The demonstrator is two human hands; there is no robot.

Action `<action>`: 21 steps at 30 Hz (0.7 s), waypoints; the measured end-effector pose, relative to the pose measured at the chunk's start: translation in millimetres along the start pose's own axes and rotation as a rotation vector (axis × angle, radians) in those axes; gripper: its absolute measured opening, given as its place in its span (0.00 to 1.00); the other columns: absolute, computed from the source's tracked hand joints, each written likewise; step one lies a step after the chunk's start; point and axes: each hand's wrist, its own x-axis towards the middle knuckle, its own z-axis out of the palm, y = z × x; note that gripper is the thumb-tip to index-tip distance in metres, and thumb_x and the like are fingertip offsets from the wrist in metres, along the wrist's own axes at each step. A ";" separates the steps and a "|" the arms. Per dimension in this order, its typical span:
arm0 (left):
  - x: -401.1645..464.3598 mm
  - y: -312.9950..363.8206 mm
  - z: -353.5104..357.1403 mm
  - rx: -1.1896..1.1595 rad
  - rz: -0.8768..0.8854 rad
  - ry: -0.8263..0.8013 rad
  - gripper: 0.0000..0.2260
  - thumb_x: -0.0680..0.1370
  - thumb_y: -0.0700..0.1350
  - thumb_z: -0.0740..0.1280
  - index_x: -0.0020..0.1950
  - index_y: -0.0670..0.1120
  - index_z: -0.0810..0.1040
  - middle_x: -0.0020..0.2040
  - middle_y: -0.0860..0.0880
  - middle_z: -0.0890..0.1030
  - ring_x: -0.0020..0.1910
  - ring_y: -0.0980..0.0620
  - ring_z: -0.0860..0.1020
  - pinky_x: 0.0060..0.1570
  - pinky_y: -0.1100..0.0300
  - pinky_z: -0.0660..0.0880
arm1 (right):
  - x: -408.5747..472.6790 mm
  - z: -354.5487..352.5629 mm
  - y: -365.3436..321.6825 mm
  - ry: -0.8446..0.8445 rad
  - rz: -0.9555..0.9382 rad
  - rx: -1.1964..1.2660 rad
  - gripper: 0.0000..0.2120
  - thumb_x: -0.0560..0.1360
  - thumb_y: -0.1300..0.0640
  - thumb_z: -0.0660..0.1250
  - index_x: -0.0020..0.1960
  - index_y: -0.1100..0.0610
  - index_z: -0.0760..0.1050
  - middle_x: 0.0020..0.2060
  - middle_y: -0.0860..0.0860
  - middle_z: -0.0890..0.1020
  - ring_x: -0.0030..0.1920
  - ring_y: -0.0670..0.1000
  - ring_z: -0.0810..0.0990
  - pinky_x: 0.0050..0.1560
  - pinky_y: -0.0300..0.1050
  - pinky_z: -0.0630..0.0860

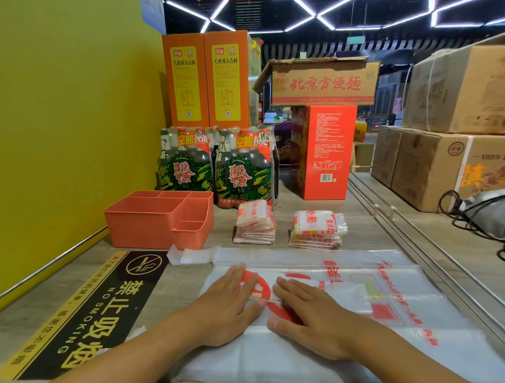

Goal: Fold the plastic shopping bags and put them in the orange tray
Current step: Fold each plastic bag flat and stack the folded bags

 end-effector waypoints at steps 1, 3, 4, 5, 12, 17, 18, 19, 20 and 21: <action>0.3 -2.0 1.6 -0.010 -0.054 0.019 0.33 0.83 0.65 0.45 0.82 0.52 0.39 0.82 0.50 0.37 0.80 0.52 0.35 0.79 0.51 0.40 | 0.9 0.3 0.3 0.000 0.003 -0.007 0.38 0.79 0.28 0.47 0.82 0.44 0.42 0.81 0.41 0.42 0.80 0.43 0.40 0.77 0.45 0.39; 1.2 -6.4 4.8 -0.027 -0.081 0.110 0.34 0.82 0.66 0.46 0.83 0.50 0.42 0.83 0.49 0.44 0.81 0.51 0.41 0.80 0.49 0.45 | 2.3 0.6 0.3 -0.006 0.009 -0.011 0.38 0.79 0.28 0.47 0.82 0.44 0.41 0.81 0.41 0.42 0.80 0.44 0.40 0.76 0.45 0.39; 1.2 -7.4 5.4 -0.076 -0.065 0.173 0.35 0.82 0.66 0.49 0.83 0.50 0.45 0.83 0.51 0.49 0.81 0.52 0.46 0.80 0.50 0.49 | 2.2 0.2 -0.1 -0.011 0.011 -0.010 0.38 0.79 0.28 0.47 0.82 0.44 0.41 0.81 0.41 0.41 0.80 0.44 0.40 0.77 0.46 0.39; -0.3 -5.6 4.0 -0.159 -0.036 0.227 0.34 0.82 0.65 0.53 0.83 0.51 0.48 0.81 0.53 0.54 0.80 0.52 0.50 0.79 0.51 0.53 | 1.6 -0.3 -0.7 -0.016 0.013 -0.007 0.39 0.79 0.27 0.47 0.82 0.44 0.41 0.81 0.41 0.41 0.80 0.45 0.39 0.77 0.47 0.39; 5.5 12.9 -6.6 -1.128 -0.044 0.394 0.29 0.77 0.47 0.74 0.72 0.59 0.62 0.65 0.57 0.76 0.61 0.57 0.79 0.56 0.64 0.78 | -3.0 -3.3 -4.8 -0.024 0.007 0.003 0.40 0.79 0.29 0.48 0.82 0.46 0.37 0.81 0.43 0.38 0.80 0.46 0.38 0.79 0.48 0.40; 16.0 27.1 -1.9 -1.543 -0.100 0.263 0.16 0.80 0.42 0.69 0.65 0.37 0.76 0.56 0.39 0.84 0.56 0.43 0.84 0.53 0.55 0.81 | -0.4 -3.5 -6.2 0.004 -0.021 0.037 0.39 0.80 0.30 0.50 0.81 0.44 0.36 0.80 0.41 0.38 0.80 0.45 0.39 0.76 0.42 0.41; 19.0 28.8 0.6 -1.544 -0.113 0.265 0.13 0.82 0.41 0.66 0.63 0.36 0.77 0.54 0.38 0.85 0.55 0.43 0.84 0.52 0.55 0.81 | 0.6 -3.5 -7.8 0.007 -0.036 0.041 0.39 0.80 0.31 0.51 0.81 0.44 0.36 0.80 0.40 0.38 0.80 0.44 0.39 0.74 0.40 0.40; 22.0 28.8 1.6 -1.519 -0.146 0.296 0.11 0.83 0.40 0.64 0.62 0.36 0.77 0.53 0.39 0.85 0.54 0.43 0.84 0.51 0.55 0.81 | 1.3 -3.8 -9.3 0.009 -0.050 0.042 0.39 0.81 0.32 0.51 0.82 0.44 0.36 0.80 0.40 0.38 0.79 0.42 0.39 0.73 0.39 0.39; 25.3 27.3 2.3 -1.486 -0.187 0.344 0.10 0.83 0.39 0.62 0.62 0.37 0.77 0.52 0.39 0.85 0.53 0.44 0.84 0.51 0.54 0.81 | 1.9 -4.5 -10.9 0.009 -0.060 0.039 0.38 0.81 0.32 0.52 0.82 0.44 0.37 0.80 0.40 0.38 0.79 0.41 0.38 0.73 0.38 0.39; 27.7 24.9 2.7 -1.427 -0.230 0.404 0.11 0.83 0.38 0.61 0.63 0.38 0.77 0.52 0.40 0.85 0.52 0.44 0.84 0.52 0.53 0.81 | 2.0 -5.2 -11.8 0.007 -0.067 0.033 0.38 0.81 0.33 0.51 0.82 0.45 0.37 0.80 0.40 0.39 0.77 0.38 0.37 0.73 0.38 0.38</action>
